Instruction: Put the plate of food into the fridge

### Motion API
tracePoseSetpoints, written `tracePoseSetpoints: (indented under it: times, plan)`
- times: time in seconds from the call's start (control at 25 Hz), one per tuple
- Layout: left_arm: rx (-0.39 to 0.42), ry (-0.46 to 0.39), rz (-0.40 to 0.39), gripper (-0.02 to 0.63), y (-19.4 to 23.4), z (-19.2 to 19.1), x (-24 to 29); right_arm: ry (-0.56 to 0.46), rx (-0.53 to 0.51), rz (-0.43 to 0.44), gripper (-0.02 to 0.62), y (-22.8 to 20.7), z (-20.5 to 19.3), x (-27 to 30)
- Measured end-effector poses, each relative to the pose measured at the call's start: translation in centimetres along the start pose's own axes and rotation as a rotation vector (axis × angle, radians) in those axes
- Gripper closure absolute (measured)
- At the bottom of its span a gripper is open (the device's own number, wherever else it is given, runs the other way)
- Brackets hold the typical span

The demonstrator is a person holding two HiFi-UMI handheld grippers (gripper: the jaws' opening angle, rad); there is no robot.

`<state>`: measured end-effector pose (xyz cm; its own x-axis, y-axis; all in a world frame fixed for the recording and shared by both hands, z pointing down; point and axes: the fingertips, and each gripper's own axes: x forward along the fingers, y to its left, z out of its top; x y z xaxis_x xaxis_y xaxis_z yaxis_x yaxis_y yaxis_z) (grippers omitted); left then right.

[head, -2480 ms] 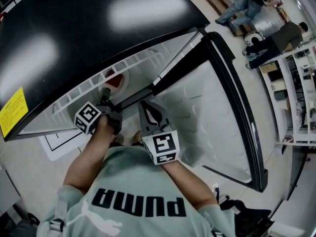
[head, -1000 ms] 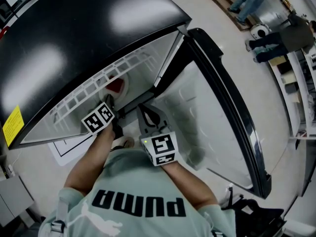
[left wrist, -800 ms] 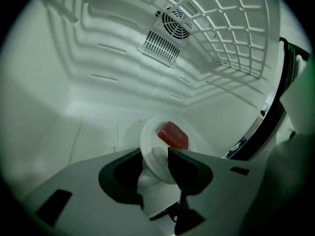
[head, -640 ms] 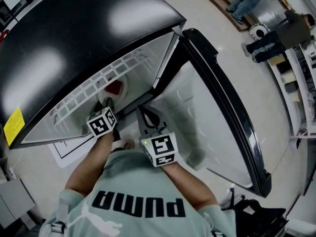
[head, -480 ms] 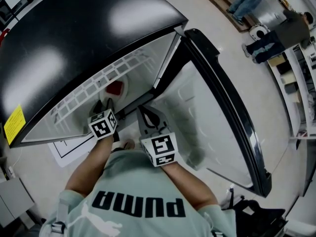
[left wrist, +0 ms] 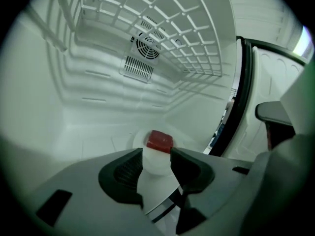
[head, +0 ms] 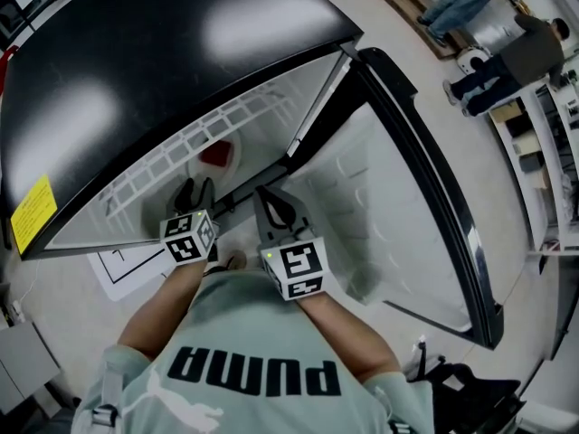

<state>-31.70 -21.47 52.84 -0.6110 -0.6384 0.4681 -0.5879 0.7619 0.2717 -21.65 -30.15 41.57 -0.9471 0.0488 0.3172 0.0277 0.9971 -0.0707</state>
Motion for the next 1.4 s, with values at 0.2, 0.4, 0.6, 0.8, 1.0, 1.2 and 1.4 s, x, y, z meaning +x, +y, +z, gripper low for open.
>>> tracePoseSetpoints:
  times: [0.2,0.4,0.6,0.8,1.0,1.2,1.4]
  plan:
    - [0.077,-0.077,-0.112,0.435,-2.0,1.6,-1.8,0.013,-0.001,-0.018,0.591,0.8,-0.1,-0.2]
    - [0.153,-0.112,-0.203,0.601,-3.6,2.4,-3.5,0.018,-0.002,-0.059,0.591,1.5,-0.8,-0.4]
    - [0.207,-0.104,-0.302,0.601,-5.0,1.9,-5.0,0.068,-0.003,-0.107,0.591,2.5,-2.0,-0.8]
    - [0.215,-0.092,-0.378,0.601,-5.2,1.8,-6.4,0.088,0.015,-0.167,0.591,3.5,-3.3,-1.1]
    - [0.238,-0.083,-0.457,0.601,-5.9,1.8,-8.1,0.085,0.032,-0.224,0.591,3.8,-3.2,-2.0]
    - [0.255,-0.093,-0.495,0.601,-6.9,2.4,-9.9,0.06,0.037,-0.257,0.592,3.7,-2.8,-3.3]
    - [0.251,-0.115,-0.513,0.601,-8.4,2.5,-12.0,0.027,0.01,-0.231,0.591,4.2,-2.5,-4.8]
